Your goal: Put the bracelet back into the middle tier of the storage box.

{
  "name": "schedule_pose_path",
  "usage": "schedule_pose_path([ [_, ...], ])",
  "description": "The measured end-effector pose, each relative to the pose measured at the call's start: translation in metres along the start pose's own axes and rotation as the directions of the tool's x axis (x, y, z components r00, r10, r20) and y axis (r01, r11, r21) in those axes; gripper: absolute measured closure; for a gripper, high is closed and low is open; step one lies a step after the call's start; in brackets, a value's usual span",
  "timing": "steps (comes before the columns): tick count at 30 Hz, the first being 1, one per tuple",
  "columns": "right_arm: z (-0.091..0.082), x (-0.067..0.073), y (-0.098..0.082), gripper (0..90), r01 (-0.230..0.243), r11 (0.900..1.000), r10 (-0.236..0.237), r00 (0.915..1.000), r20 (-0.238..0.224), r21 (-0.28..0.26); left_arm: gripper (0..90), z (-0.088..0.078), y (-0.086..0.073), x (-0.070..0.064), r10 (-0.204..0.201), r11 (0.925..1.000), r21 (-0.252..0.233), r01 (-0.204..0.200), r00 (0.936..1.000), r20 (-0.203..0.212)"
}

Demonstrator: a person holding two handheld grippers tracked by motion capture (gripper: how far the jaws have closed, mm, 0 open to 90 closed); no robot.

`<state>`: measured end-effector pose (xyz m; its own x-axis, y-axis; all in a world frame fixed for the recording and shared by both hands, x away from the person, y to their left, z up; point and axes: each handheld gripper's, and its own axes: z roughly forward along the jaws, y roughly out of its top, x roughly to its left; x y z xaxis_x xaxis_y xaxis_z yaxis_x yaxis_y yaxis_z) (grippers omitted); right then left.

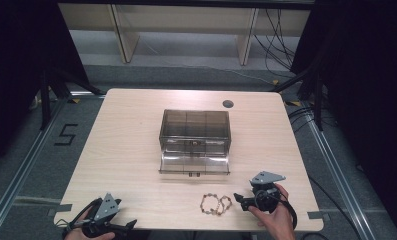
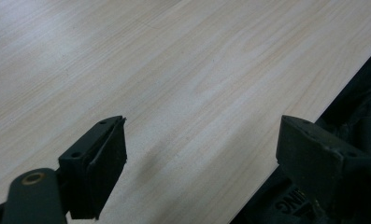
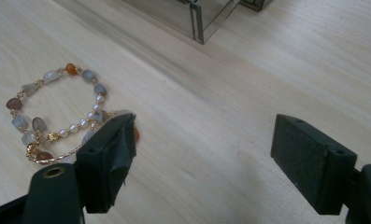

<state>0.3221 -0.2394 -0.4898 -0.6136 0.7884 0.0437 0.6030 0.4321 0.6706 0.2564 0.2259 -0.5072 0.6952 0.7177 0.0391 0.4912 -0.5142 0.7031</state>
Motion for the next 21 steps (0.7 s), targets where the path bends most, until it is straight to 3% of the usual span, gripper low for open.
schedule_pose_path([
  [3,0.0,0.0,0.0,24.3,0.002,1.0,-0.002,1.0,-0.003,0.003,16.1,-0.002,0.0,0.0,0.016,0.9998,0.01,-0.016,0.9999,0.001],
  [5,-0.001,0.001,0.0,24.8,0.009,1.0,-0.009,1.0,-0.002,0.002,16.1,0.0,0.0,0.0,-0.001,1.0,-0.001,0.001,1.0,0.0],
  [8,-0.001,0.002,0.001,25.1,0.009,1.0,-0.009,0.9999,-0.008,0.0,16.1,-0.001,0.001,0.001,0.02,0.9998,-0.002,-0.02,0.9998,0.001],
  [11,-0.001,0.003,0.002,25.7,-0.004,1.0,0.004,0.9996,-0.028,-0.002,16.1,-0.001,0.0,-0.001,-0.004,1.0,-0.002,0.004,1.0,0.004],
  [13,0.0,0.005,0.001,25.7,0.009,1.0,-0.009,0.9995,-0.029,0.001,16.1,-0.001,0.001,0.001,0.02,0.9998,-0.001,-0.02,0.9998,0.001],
  [15,0.0,0.006,0.002,25.7,0.011,1.0,-0.011,0.9992,-0.037,0.005,16.1,0.0,0.0,0.0,0.001,1.0,-0.001,-0.001,1.0,-0.001],
  [17,-0.001,0.008,0.003,25.9,0.0,1.0,0.001,0.9989,-0.047,0.015,16.1,-0.001,0.001,0.001,0.019,0.9998,-0.002,-0.019,0.9998,0.002],
  [19,-0.001,0.008,0.004,26.0,0.021,1.0,-0.02,0.9987,-0.048,0.01,16.1,-0.001,0.0,0.0,0.009,1.0,0.0,-0.009,1.0,-0.004],
  [21,-0.002,0.011,0.004,26.2,0.011,1.0,-0.01,0.9983,-0.058,0.015,16.1,-0.001,0.0,0.0,0.01,0.9999,-0.003,-0.01,0.9999,0.002],
])
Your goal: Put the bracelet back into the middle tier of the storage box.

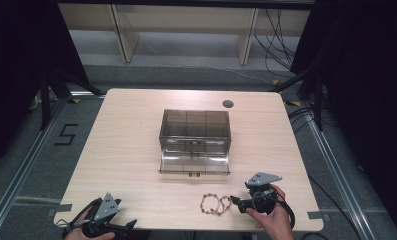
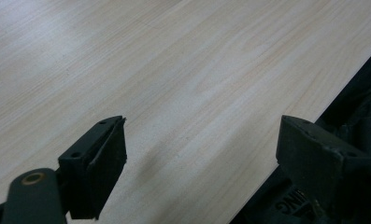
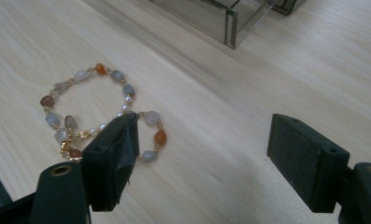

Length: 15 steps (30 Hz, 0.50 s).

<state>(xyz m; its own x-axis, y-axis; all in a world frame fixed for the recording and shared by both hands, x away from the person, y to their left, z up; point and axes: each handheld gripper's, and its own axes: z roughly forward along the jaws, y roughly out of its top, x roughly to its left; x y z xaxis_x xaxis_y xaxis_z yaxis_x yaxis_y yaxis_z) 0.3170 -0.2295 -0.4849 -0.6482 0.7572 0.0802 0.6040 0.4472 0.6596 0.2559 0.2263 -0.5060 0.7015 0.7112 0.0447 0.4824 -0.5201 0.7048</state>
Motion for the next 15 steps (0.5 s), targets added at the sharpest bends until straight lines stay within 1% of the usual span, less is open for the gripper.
schedule_pose_path([
  [1,0.0,0.001,0.0,26.3,0.001,1.0,-0.001,1.0,-0.002,0.001,16.1,0.0,0.0,0.001,0.011,0.9999,0.009,-0.011,0.9999,-0.004],
  [2,0.001,0.001,0.001,26.4,0.03,1.0,-0.03,0.9995,-0.001,0.0,16.1,0.001,0.0,0.0,-0.008,1.0,0.002,0.008,1.0,-0.004],
  [3,0.001,0.001,0.001,26.5,0.043,0.999,-0.043,0.9991,-0.003,-0.006,16.0,0.001,0.0,0.0,-0.011,0.9999,0.009,0.011,0.9999,-0.003],
  [4,0.003,0.005,0.001,28.4,0.032,0.999,-0.032,0.9994,-0.012,-0.019,16.0,0.001,0.0,0.0,-0.011,0.9999,0.002,0.011,0.9999,-0.001],
  [5,0.003,0.005,0.001,28.4,0.032,0.999,-0.032,0.9994,-0.012,-0.019,16.0,0.0,0.0,0.0,-0.003,1.0,0.008,0.003,1.0,-0.004],
  [6,0.002,0.006,0.004,28.8,0.066,0.998,-0.066,0.9973,-0.031,-0.011,16.1,0.001,0.0,0.0,-0.003,1.0,0.003,0.003,1.0,-0.006],
  [7,0.005,0.009,0.003,28.9,0.051,0.998,-0.052,0.9983,-0.025,-0.042,16.0,0.0,0.0,0.0,-0.011,0.9999,0.008,0.011,0.9999,-0.005],
  [8,0.005,0.009,0.003,28.9,0.051,0.998,-0.052,0.9983,-0.025,-0.042,16.1,0.0,0.0,0.0,-0.011,0.9999,0.008,0.011,0.9999,-0.005],
  [9,0.002,0.012,0.005,30.9,0.059,0.998,-0.059,0.9973,-0.044,0.0,16.1,0.0,0.0,0.0,-0.006,1.0,0.008,0.006,1.0,-0.005],
  [10,0.002,0.012,0.005,30.9,0.059,0.998,-0.059,0.9973,-0.044,0.0,16.1,0.0,0.0,0.0,-0.001,1.0,0.008,0.001,1.0,-0.004],
  [11,0.004,0.014,0.005,31.6,0.064,0.998,-0.065,0.9969,-0.043,-0.029,16.1,0.001,0.0,0.0,-0.006,1.0,0.004,0.006,1.0,-0.007],
  [12,0.003,0.014,0.007,31.9,0.09,0.996,-0.091,0.9941,-0.059,-0.021,16.0,0.0,0.0,0.0,-0.008,0.9999,0.008,0.008,1.0,-0.005],
  [13,0.002,0.017,0.007,32.5,0.084,0.996,-0.085,0.9942,-0.067,-0.017,16.0,0.0,0.0,0.0,-0.007,1.0,0.005,0.007,1.0,-0.006],
  [14,0.002,0.02,0.009,33.5,0.105,0.994,-0.106,0.9911,-0.081,-0.019,16.0,0.001,0.0,0.0,-0.006,1.0,0.005,0.006,1.0,-0.003],
  [15,0.002,0.02,0.009,33.5,0.105,0.994,-0.106,0.9911,-0.081,-0.019,16.0,0.001,0.0,0.0,-0.006,1.0,0.005,0.006,1.0,-0.003],
])
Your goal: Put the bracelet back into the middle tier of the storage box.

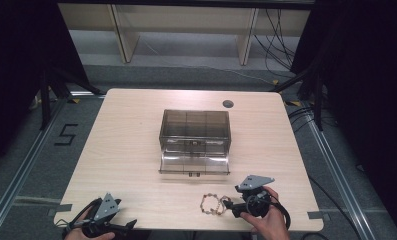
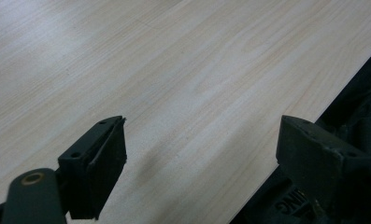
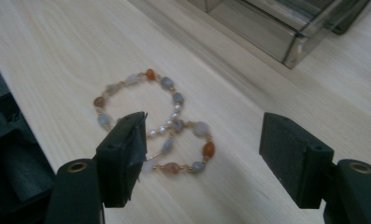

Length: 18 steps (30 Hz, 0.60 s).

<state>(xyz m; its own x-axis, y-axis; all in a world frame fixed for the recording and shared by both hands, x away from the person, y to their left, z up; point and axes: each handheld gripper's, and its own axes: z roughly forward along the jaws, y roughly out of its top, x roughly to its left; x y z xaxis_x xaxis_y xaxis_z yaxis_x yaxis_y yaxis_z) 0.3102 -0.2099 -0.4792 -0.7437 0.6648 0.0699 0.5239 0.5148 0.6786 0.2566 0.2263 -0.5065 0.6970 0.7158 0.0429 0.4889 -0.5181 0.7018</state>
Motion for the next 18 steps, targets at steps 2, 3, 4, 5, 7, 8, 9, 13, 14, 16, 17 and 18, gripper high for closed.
schedule_pose_path([
  [2,0.001,0.005,0.002,33.5,-0.013,1.0,0.013,0.9999,-0.009,-0.008,16.0,-0.001,0.0,0.0,0.003,1.0,0.004,-0.003,1.0,0.001],
  [3,0.001,0.006,0.003,33.6,0.001,1.0,-0.001,0.9998,-0.019,-0.006,16.0,0.0,0.0,0.0,0.0,1.0,0.0,0.0,1.0,-0.003],
  [4,0.001,0.01,0.005,34.6,0.005,1.0,-0.006,0.9993,-0.036,-0.011,16.0,-0.001,0.0,0.0,-0.002,1.0,0.004,0.002,1.0,-0.002],
  [5,0.001,0.01,0.005,34.6,0.005,1.0,-0.006,0.9993,-0.036,-0.011,16.0,-0.001,0.0,0.0,-0.002,1.0,0.004,0.002,1.0,-0.002],
  [7,0.001,0.014,0.007,36.1,0.029,1.0,-0.029,0.9983,-0.05,0.001,16.0,-0.001,0.0,0.0,0.004,1.0,0.004,-0.004,1.0,-0.002],
  [8,0.002,0.018,0.008,36.9,0.043,0.999,-0.042,0.9968,-0.068,0.015,16.0,-0.001,0.0,0.0,-0.001,1.0,0.003,0.001,1.0,0.001],
  [9,0.002,0.018,0.008,36.9,0.043,0.999,-0.042,0.9968,-0.068,0.015,16.0,0.0,0.0,0.0,-0.001,1.0,0.004,0.001,1.0,0.001],
  [13,0.007,0.025,0.008,41.6,0.075,0.997,-0.074,0.9932,-0.09,0.015,16.0,-0.001,0.0,0.0,0.011,0.9999,0.004,-0.011,0.9999,0.0],
  [14,0.008,0.029,0.008,44.4,0.083,0.996,-0.079,0.991,-0.109,0.038,16.0,-0.001,0.0,0.0,0.004,1.0,0.005,-0.004,1.0,0.0],
  [16,0.012,0.031,0.007,47.7,0.094,0.995,-0.09,0.9903,-0.106,0.034,16.0,0.0,0.0,0.0,0.002,1.0,0.0,-0.002,1.0,-0.003],
  [17,0.012,0.031,0.007,47.7,0.094,0.995,-0.09,0.9903,-0.106,0.034,16.0,0.0,0.0,0.0,0.002,1.0,0.0,-0.002,1.0,-0.003],
  [18,0.011,0.033,0.007,51.8,0.113,0.991,-0.106,0.989,-0.104,0.066,16.0,0.0,0.0,0.0,0.0,1.0,0.001,0.0,1.0,-0.003],
])
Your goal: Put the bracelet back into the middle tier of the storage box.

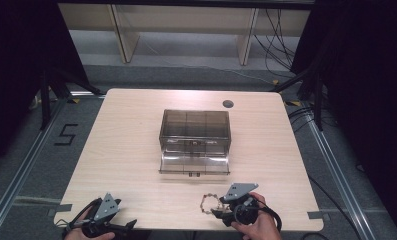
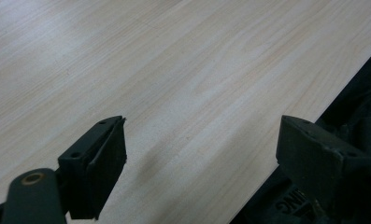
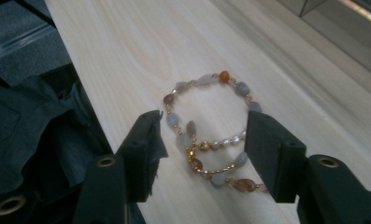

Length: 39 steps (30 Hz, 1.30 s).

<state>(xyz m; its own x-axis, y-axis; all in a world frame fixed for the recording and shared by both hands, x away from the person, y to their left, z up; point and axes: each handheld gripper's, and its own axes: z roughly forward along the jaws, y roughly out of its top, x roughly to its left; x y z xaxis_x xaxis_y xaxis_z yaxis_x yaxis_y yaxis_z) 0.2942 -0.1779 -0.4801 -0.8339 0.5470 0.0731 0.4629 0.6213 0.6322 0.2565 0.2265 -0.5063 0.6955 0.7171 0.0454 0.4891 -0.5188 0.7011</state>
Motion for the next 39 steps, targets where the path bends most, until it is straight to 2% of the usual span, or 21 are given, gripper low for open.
schedule_pose_path([
  [1,0.003,0.001,-0.001,53.0,0.011,1.0,-0.011,0.9998,0.019,-0.01,16.0,0.0,0.0,0.0,0.004,1.0,0.002,-0.004,1.0,0.003],
  [6,0.005,0.004,-0.001,57.7,0.025,1.0,-0.025,0.9997,0.005,0.008,16.1,0.0,0.0,0.0,0.0,1.0,0.003,0.0,1.0,0.003],
  [7,0.008,0.003,-0.001,58.9,0.057,0.998,-0.056,0.9984,-0.004,0.008,16.1,-0.001,0.0,0.001,0.014,0.9999,0.004,-0.014,0.9999,0.003],
  [9,0.009,0.004,-0.002,61.5,0.038,0.999,-0.038,0.9993,-0.006,0.027,16.1,-0.001,0.0,-0.001,0.0,1.0,0.002,0.0,1.0,0.002],
  [10,0.01,0.003,-0.002,62.1,0.056,0.997,-0.056,0.9983,-0.017,0.043,16.1,0.0,0.0,0.0,0.001,1.0,0.004,-0.001,1.0,0.004],
  [11,0.012,0.004,-0.003,63.0,0.047,0.998,-0.047,0.9989,0.004,0.039,16.1,0.0,0.0,0.0,-0.004,1.0,0.003,0.004,1.0,0.003],
  [12,0.012,0.003,-0.003,64.6,0.067,0.996,-0.066,0.9978,-0.008,0.058,16.1,0.0,0.0,0.0,-0.001,1.0,-0.003,0.001,1.0,0.0],
  [13,0.013,0.004,-0.004,65.5,0.052,0.997,-0.052,0.9987,-0.001,0.055,16.1,-0.001,0.0,0.0,0.006,1.0,0.003,-0.006,1.0,0.002],
  [18,0.015,0.005,-0.004,72.7,0.059,0.996,-0.059,0.9982,0.006,0.068,16.1,0.001,0.0,0.0,-0.004,1.0,-0.003,0.004,1.0,0.003],
  [21,0.014,0.004,-0.004,74.6,0.062,0.995,-0.063,0.998,0.004,0.082,16.2,-0.001,0.0,0.001,0.019,0.9998,0.004,-0.019,0.9998,0.002],
  [24,0.016,0.003,-0.004,77.9,0.05,0.995,-0.05,0.9987,0.0,0.088,16.1,0.0,0.0,0.0,-0.002,1.0,0.003,0.002,1.0,0.003],
  [25,0.019,0.0,-0.004,80.2,0.083,0.992,-0.083,0.9965,-0.009,0.097,16.1,0.0,0.0,-0.001,-0.002,1.0,0.003,0.002,1.0,0.003],
  [26,0.02,-0.001,-0.005,81.0,0.087,0.993,-0.086,0.9962,-0.011,0.08,16.1,0.0,0.0,0.0,0.0,1.0,0.004,0.0,1.0,0.003],
  [28,0.019,0.001,-0.005,83.5,0.052,0.994,-0.053,0.9986,0.005,0.093,16.1,0.0,0.0,-0.001,-0.005,1.0,0.004,0.005,1.0,0.002],
  [29,0.017,-0.001,-0.004,83.9,0.066,0.993,-0.065,0.9978,-0.009,0.098,16.1,0.0,0.0,-0.001,-0.005,1.0,0.004,0.005,1.0,0.002],
  [31,0.018,0.0,-0.004,84.7,0.065,0.992,-0.066,0.9978,0.0,0.104,16.2,0.0,0.0,0.0,0.006,1.0,0.004,-0.006,1.0,0.002],
  [32,0.019,0.001,-0.003,84.7,0.07,0.992,-0.068,0.9974,-0.023,0.1,16.1,0.0,0.0,-0.001,-0.007,1.0,0.004,0.007,1.0,0.002],
  [34,0.019,0.001,-0.003,84.8,0.084,0.992,-0.082,0.9963,-0.026,0.092,16.2,0.0,0.0,-0.001,-0.004,1.0,0.003,0.004,1.0,0.002],
  [35,0.017,0.002,-0.001,84.8,0.091,0.991,-0.09,0.9959,-0.012,0.093,16.2,0.0,0.0,0.0,-0.003,1.0,0.003,0.003,1.0,0.002],
  [37,0.014,0.001,0.002,84.8,0.099,0.992,-0.098,0.995,-0.023,0.081,16.2,0.0,0.0,0.0,-0.004,1.0,0.004,0.004,1.0,0.002],
  [39,0.008,0.002,0.004,84.8,0.084,0.994,-0.085,0.9964,0.001,0.07,16.2,0.0,0.0,0.0,-0.012,0.9999,0.005,0.012,0.9999,0.001],
])
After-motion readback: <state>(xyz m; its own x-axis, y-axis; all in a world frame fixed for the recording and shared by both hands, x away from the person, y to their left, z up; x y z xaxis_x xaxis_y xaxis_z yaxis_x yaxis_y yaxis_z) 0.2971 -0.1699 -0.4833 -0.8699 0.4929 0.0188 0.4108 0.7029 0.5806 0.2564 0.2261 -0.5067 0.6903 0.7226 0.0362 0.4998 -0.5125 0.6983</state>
